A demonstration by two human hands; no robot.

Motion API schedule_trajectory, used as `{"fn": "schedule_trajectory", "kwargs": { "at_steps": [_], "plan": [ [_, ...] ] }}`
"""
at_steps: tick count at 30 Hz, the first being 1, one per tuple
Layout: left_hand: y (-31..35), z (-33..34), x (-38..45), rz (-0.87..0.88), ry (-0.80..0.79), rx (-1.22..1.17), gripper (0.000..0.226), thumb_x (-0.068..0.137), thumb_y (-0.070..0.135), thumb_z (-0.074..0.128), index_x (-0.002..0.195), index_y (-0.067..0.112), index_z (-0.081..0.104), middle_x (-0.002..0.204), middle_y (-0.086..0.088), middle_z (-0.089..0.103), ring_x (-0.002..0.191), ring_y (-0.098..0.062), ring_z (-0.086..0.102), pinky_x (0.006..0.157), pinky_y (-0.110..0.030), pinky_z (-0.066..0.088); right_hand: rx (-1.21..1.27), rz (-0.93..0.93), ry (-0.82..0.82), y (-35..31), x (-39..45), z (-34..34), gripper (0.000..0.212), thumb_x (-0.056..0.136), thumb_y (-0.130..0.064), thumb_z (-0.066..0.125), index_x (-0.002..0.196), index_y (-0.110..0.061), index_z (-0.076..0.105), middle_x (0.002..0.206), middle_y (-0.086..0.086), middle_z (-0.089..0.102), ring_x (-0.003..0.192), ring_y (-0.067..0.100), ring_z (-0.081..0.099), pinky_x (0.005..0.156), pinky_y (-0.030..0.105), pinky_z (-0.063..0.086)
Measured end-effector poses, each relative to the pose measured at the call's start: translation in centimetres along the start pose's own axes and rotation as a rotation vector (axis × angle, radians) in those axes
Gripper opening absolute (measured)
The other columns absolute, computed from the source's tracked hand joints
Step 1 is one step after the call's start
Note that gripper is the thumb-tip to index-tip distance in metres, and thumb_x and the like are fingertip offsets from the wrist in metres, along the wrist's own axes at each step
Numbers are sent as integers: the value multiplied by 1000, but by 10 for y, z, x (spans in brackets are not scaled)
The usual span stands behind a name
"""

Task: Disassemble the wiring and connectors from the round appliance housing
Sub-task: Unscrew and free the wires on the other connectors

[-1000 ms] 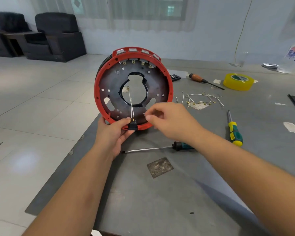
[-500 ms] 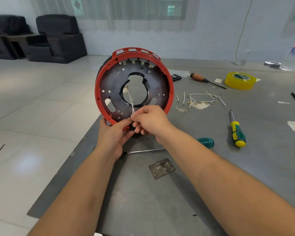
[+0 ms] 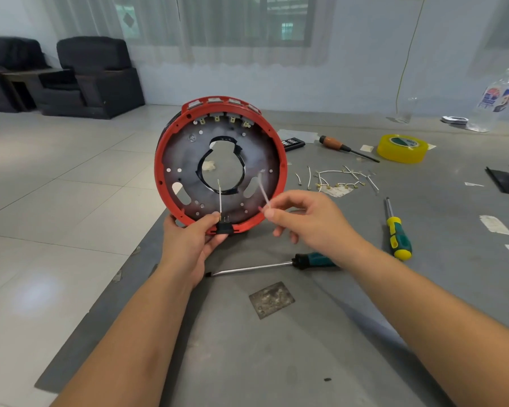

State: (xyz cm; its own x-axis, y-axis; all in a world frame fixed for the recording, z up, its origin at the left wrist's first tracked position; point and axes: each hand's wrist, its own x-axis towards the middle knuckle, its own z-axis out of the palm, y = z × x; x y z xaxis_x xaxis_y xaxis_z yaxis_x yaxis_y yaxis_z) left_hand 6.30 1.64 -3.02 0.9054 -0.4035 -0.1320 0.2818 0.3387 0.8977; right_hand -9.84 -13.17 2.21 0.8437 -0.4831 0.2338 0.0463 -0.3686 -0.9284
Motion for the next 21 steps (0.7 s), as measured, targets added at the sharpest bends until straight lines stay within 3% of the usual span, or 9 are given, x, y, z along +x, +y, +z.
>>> {"fn": "schedule_trajectory", "kwargs": {
  "at_steps": [4, 8, 12, 14, 17, 21],
  "plan": [
    [-1, 1, 0, 18, 20, -7, 56, 89, 3, 81, 137, 9, 53, 120, -14, 76, 88, -19, 80, 67, -31, 63, 73, 23, 177, 8, 4, -47, 5, 92, -6, 72, 95, -8, 75, 84, 6, 75, 66, 13, 68, 55, 23, 51],
    [-2, 1, -2, 32, 30, -8, 57, 90, 5, 82, 139, 8, 53, 123, -14, 75, 93, -20, 80, 68, -30, 63, -1, 240, 331, 29, 30, -79, 2, 92, -8, 73, 93, -9, 74, 87, 12, 75, 65, 10, 67, 58, 20, 53],
    [-1, 3, -3, 42, 45, 1, 59, 90, 5, 82, 140, 7, 51, 126, -17, 72, 89, -19, 79, 69, -30, 64, -101, 484, 278, 46, 70, -80, 10, 88, -5, 75, 97, -5, 71, 87, 15, 76, 60, 12, 68, 57, 22, 57],
    [-2, 4, -4, 58, 48, 2, 61, 90, 6, 82, 141, 5, 49, 128, -19, 70, 88, -18, 79, 70, -31, 64, -180, 513, 266, 52, 94, -71, 12, 87, -4, 75, 98, -3, 71, 86, 16, 76, 60, 16, 68, 65, 28, 62],
    [-2, 6, -6, 85, 50, -3, 61, 90, 7, 82, 140, 5, 47, 125, -19, 69, 91, -23, 79, 69, -31, 64, -353, 494, 259, 58, 127, -56, 16, 82, -5, 74, 97, 0, 76, 87, 18, 77, 78, 28, 74, 84, 43, 63],
    [-3, 8, -7, 106, 55, 3, 62, 88, 8, 84, 136, 9, 45, 114, -13, 69, 87, -23, 79, 67, -31, 64, -552, 477, 301, 63, 163, -44, 20, 83, -17, 74, 100, -6, 76, 97, 13, 77, 96, 28, 73, 86, 34, 59]
  ]
}}
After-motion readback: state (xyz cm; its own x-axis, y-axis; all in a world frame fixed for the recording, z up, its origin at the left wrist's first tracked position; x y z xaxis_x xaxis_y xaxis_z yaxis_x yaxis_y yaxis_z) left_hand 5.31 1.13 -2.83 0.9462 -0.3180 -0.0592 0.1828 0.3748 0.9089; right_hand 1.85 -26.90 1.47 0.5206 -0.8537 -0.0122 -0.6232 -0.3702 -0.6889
